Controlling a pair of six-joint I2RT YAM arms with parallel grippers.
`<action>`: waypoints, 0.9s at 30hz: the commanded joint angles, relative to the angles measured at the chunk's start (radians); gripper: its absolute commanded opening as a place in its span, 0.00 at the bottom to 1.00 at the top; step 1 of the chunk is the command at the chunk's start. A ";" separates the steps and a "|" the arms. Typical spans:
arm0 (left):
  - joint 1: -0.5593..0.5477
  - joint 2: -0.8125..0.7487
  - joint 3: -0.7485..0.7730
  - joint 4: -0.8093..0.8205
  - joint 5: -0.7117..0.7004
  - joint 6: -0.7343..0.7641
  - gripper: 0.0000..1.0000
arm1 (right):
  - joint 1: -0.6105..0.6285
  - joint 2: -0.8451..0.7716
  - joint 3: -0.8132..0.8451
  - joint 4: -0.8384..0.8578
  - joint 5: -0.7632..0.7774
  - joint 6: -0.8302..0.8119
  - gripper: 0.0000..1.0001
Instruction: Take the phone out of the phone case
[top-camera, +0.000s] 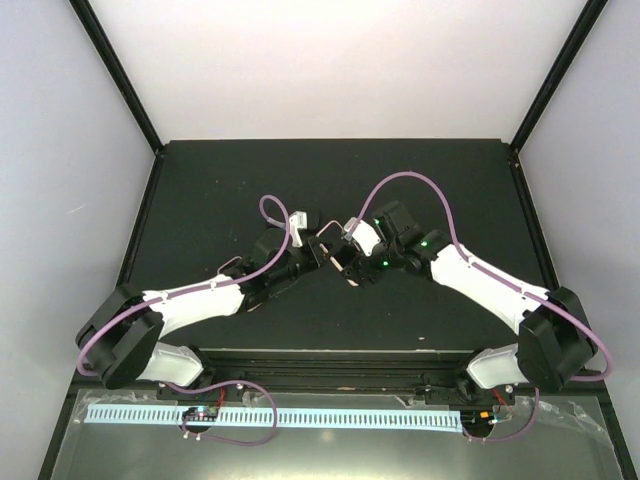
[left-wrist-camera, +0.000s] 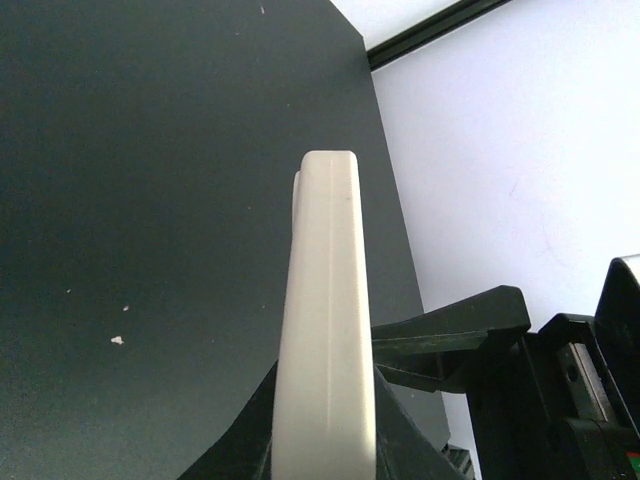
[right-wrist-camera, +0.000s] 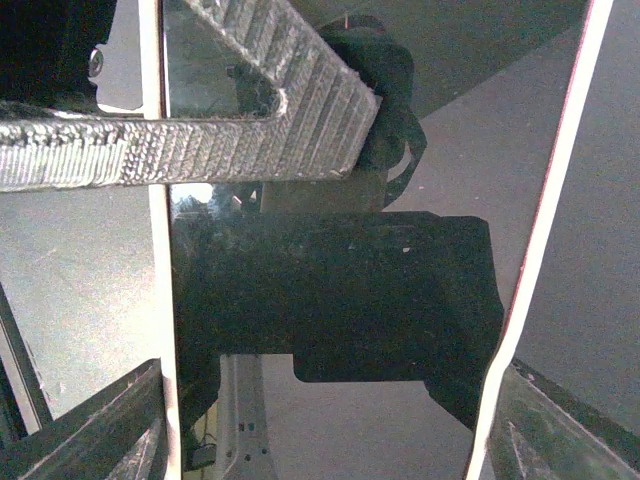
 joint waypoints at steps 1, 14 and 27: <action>-0.009 -0.036 0.028 0.044 0.024 0.026 0.03 | 0.003 -0.040 0.007 0.063 -0.012 0.006 0.79; 0.127 -0.239 0.309 -0.533 0.322 0.589 0.01 | -0.006 -0.207 0.109 -0.168 -0.151 -0.035 1.00; 0.193 -0.383 0.218 -0.421 0.935 0.839 0.02 | -0.010 -0.333 0.040 -0.308 -0.467 -0.241 0.75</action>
